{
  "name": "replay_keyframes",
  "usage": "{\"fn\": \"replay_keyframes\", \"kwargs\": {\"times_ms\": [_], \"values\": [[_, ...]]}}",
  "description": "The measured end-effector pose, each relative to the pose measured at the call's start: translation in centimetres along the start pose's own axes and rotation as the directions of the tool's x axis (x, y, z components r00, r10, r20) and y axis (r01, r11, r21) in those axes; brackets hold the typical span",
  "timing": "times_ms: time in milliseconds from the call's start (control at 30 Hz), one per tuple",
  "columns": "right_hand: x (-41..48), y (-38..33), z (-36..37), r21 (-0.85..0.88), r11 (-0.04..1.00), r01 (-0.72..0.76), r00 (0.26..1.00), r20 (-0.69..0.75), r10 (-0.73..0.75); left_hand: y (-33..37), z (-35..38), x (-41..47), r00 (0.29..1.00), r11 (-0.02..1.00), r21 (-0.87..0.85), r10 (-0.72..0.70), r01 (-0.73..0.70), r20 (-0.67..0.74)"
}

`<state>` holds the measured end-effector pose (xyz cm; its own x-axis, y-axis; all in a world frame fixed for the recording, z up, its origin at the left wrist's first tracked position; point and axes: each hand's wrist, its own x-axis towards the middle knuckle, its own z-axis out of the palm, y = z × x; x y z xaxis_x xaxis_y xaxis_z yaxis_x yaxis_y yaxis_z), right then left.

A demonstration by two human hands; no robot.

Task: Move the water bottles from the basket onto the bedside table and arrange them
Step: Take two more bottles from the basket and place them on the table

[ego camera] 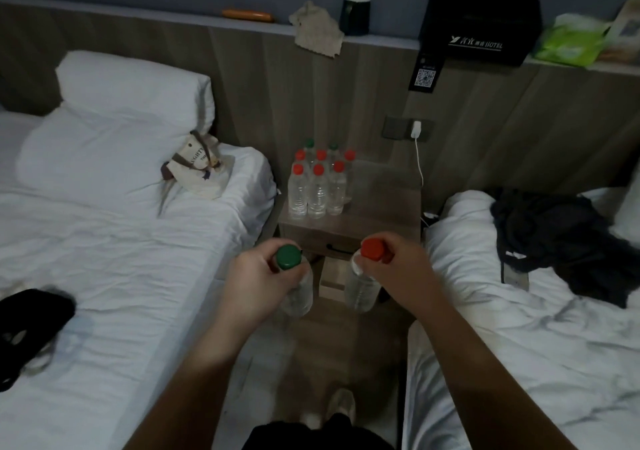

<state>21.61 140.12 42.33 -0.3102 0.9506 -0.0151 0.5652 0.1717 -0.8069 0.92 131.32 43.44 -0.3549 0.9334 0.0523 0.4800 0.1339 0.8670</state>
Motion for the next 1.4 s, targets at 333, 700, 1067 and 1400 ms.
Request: {"fn": "replay_keyframes", "kwargs": {"times_ms": [333, 700, 1067, 1400], "values": [[8.3, 4.0, -4.8, -0.038, 0.999, -0.024, 0.999, -0.044, 0.022, 2.8, 6.5, 7.7, 0.997, 1.000, -0.006, 0.017, -0.017, 0.075], [20.1, 7.8, -5.5, -0.133, 0.979, -0.154, 0.988, 0.007, 0.157, 0.0, 13.9, 21.8, 0.961, 0.994, 0.104, -0.040, 0.012, 0.273], [33.0, 12.8, -3.4, -0.170, 0.919, -0.356, 0.931, 0.023, 0.365, -4.5, 21.1, 36.0, 0.854, 0.978, 0.207, -0.118, 0.012, 0.507], [38.9, 16.9, -1.2, -0.081, 0.844, -0.530, 0.847, 0.001, 0.531, -8.8, 25.8, 41.2, 0.824, 0.954, 0.269, -0.254, 0.129, 0.506]]}}
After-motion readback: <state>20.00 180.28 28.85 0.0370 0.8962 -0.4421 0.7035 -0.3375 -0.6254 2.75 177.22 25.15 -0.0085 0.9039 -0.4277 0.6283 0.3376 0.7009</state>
